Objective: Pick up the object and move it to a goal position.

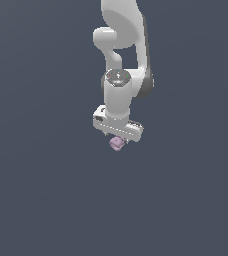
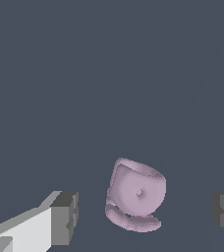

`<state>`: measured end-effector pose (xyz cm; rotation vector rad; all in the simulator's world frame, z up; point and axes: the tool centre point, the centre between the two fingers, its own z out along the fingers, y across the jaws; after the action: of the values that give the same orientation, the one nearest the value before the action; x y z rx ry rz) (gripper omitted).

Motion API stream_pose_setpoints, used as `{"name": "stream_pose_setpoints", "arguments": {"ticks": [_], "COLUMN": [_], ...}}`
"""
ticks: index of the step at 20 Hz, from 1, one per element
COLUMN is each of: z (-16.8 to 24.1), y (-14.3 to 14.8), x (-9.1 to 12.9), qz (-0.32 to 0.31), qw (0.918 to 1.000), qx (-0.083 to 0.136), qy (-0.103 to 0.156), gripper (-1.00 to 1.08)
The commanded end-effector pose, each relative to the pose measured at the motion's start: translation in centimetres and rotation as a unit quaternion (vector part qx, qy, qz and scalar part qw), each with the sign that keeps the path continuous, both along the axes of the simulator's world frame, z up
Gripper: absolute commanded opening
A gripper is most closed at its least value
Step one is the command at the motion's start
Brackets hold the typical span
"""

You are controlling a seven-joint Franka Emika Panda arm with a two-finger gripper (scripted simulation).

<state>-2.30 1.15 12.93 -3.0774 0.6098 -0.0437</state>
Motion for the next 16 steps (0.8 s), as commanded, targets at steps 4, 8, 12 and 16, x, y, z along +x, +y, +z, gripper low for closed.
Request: {"name": "stream_pose_setpoints", "arguments": {"ticks": [4,8,12,16], "z": [-1.9,-2.9,-3.5,-3.9], "y": [0.3,0.5,0.5,0.6], "x": [-1.6,-2.5,-3.1,-3.4], "qz": [-0.068,-0.104,-0.130,-0.143], "qw": [0.9976,0.9945,0.9915,0.9896], "qx": [0.002,0.003,0.003,0.003], "qy": [0.007,0.010,0.012,0.014], "gripper": [1.00,1.00,1.00,1.00]}}
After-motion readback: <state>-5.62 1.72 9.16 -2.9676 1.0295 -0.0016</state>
